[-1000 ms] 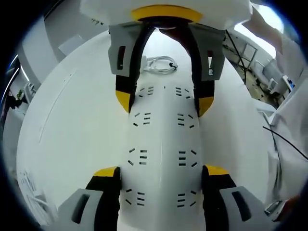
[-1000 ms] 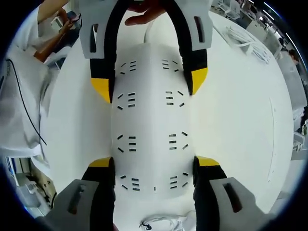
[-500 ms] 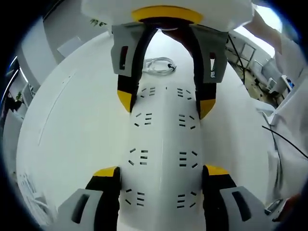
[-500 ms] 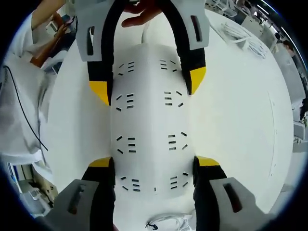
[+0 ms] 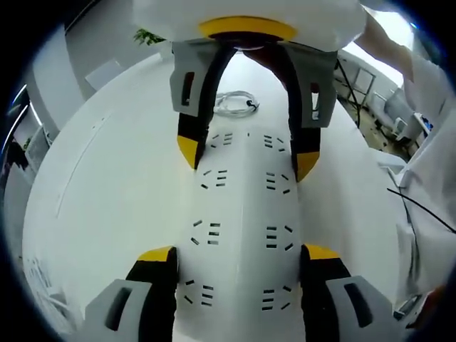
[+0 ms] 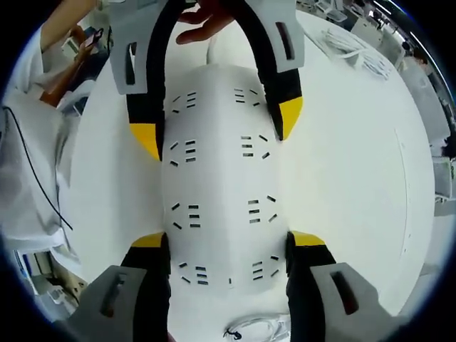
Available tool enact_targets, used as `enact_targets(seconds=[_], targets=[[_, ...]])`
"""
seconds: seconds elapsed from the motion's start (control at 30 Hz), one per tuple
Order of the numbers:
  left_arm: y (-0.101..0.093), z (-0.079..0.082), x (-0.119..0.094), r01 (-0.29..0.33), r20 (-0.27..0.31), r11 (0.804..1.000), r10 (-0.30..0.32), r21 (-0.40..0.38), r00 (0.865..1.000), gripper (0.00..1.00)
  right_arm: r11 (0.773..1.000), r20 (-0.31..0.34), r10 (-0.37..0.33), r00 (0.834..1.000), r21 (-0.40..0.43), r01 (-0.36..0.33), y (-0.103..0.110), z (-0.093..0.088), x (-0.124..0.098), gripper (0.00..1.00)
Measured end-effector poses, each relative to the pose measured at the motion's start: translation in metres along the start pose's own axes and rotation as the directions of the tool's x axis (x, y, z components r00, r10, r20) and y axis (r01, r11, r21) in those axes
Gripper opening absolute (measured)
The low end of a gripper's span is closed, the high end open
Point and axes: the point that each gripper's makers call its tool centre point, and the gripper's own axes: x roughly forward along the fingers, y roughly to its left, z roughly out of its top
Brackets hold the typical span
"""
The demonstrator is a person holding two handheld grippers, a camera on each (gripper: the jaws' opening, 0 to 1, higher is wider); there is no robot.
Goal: Straighten the power strip on the desk, plug the charger into it
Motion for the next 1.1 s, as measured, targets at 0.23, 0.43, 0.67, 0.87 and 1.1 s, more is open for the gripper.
enact_targets(seconds=[0.23, 0.43, 0.67, 0.87, 1.1], targets=[[0.0001, 0.001, 0.0004, 0.005, -0.003, 1.0, -0.005, 0.01, 1.0, 0.71, 1.0, 0.001, -0.004, 1.0, 0.019, 0.004, 0.0008, -0.0002, -0.0003, 0.64], [-0.0002, 0.0019, 0.0008, 0.009, -0.001, 1.0, -0.009, 0.018, 1.0, 0.71, 0.999, -0.011, -0.008, 1.0, 0.042, 0.009, 0.002, -0.0007, -0.0004, 0.64], [-0.0007, 0.0032, 0.0015, 0.02, 0.001, 0.999, -0.02, 0.036, 1.0, 0.71, 0.998, -0.001, -0.014, 1.0, 0.067, 0.014, 0.0029, -0.0018, -0.0008, 0.64], [-0.0008, 0.0039, 0.0018, 0.02, 0.01, 0.999, -0.02, 0.037, 1.0, 0.71, 0.998, -0.004, -0.013, 1.0, 0.068, 0.013, 0.0027, -0.0023, -0.0009, 0.65], [-0.0013, 0.0048, 0.0023, 0.014, -0.01, 0.999, -0.014, 0.031, 1.0, 0.71, 0.999, -0.009, -0.008, 1.0, 0.053, 0.008, 0.0022, -0.0028, -0.0007, 0.64]])
